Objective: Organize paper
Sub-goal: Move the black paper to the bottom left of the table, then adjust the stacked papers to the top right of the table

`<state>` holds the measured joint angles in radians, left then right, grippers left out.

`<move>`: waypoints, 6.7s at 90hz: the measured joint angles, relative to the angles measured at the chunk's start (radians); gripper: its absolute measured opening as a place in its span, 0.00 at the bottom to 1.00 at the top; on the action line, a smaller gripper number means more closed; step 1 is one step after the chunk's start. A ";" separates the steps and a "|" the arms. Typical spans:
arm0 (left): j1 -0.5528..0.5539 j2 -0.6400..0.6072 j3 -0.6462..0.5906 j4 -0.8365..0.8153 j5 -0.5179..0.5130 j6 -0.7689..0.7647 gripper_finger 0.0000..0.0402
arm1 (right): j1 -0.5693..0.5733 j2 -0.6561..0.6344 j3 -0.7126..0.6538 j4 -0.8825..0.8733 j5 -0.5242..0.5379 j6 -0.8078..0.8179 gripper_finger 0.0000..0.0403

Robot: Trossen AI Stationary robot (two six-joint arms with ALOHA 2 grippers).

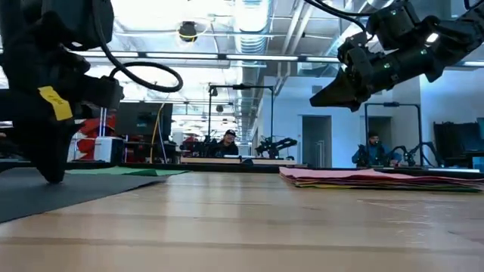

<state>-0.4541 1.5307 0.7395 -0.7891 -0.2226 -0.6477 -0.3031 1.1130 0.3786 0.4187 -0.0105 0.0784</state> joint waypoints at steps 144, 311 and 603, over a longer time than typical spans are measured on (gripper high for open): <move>-0.032 -0.073 -0.002 0.029 -0.133 -0.079 0.00 | 0.000 0.000 0.000 -0.001 0.000 0.000 0.14; 0.466 -0.074 -0.351 1.553 -0.059 0.453 0.00 | -0.157 0.158 0.002 -0.604 0.127 0.097 0.00; 0.896 -0.073 -0.521 2.001 0.322 0.463 0.00 | 0.330 0.201 0.346 -1.050 0.167 0.178 0.31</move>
<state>0.4416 1.4572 0.2184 1.2120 0.0990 -0.1844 0.0270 1.3141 0.7246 -0.6312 0.1568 0.2559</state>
